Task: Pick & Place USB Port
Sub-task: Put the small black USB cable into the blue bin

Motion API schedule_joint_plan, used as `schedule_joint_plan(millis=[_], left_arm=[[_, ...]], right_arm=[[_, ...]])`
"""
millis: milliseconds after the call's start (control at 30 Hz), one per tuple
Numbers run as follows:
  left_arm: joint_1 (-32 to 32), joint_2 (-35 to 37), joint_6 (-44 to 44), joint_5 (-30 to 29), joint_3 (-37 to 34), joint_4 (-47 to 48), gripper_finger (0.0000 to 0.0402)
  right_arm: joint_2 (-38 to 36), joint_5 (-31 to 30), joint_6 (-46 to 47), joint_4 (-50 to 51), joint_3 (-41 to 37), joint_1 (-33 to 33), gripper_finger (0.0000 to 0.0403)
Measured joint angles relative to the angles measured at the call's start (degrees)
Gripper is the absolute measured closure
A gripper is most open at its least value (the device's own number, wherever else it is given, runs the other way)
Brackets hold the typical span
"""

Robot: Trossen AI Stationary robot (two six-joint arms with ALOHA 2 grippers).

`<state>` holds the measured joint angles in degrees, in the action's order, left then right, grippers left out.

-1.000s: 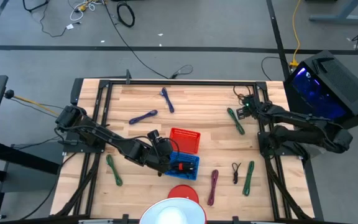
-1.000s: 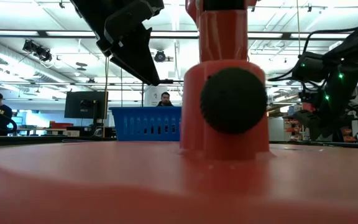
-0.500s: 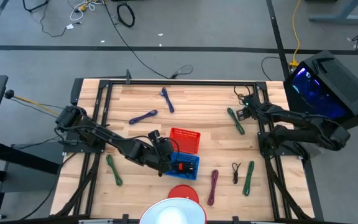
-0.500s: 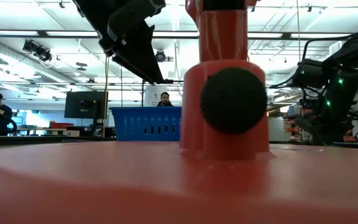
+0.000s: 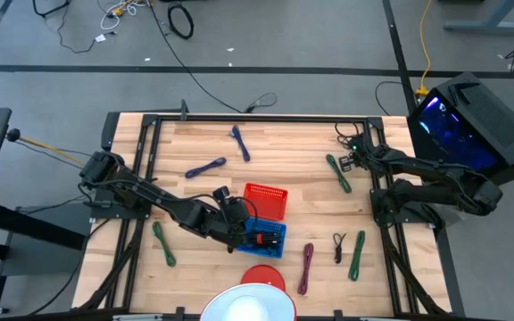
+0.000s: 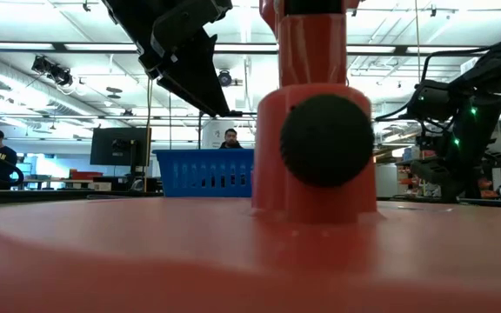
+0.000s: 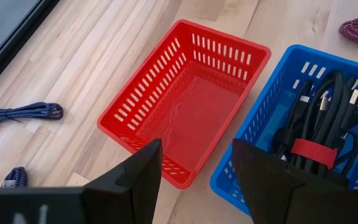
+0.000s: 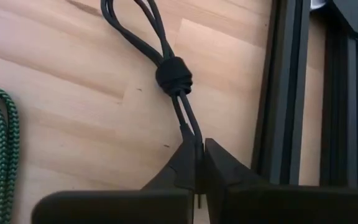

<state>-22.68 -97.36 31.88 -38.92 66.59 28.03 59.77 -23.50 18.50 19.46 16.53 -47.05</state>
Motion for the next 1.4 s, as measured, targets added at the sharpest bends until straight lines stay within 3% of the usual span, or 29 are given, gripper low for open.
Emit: schedule_joint_plan(millis=[333,667,833,1033,1233,1400], left_arm=[[0.81,-0.02,-1.36,-0.46,0.00,-2.19,0.0202],[1.66,-0.02,-2.99,-3.10,0.02,-7.63,0.0203],[2.26,-0.02,-4.02,-6.24,0.02,-11.66,0.0203],[3.40,-0.02,-12.55,-8.70,0.02,-24.98,0.0203],[4.62,-0.02,-23.70,-8.95,0.04,-41.99,0.0203],[5.42,-0.02,-28.45,-10.18,0.04,-49.56,0.0203]], right_arm=[[-1.31,6.49,-0.46,0.87,1.62,3.24,0.0398],[-3.43,5.12,-3.84,7.07,14.70,11.92,0.0398],[-3.69,11.46,-6.28,4.62,19.89,18.20,0.0398],[-3.69,19.57,-9.03,-3.31,22.74,27.44,0.0398],[-3.69,20.80,-10.52,-7.45,24.60,35.71,0.0398],[-4.82,21.61,-11.78,-10.39,26.24,40.91,0.0398]])
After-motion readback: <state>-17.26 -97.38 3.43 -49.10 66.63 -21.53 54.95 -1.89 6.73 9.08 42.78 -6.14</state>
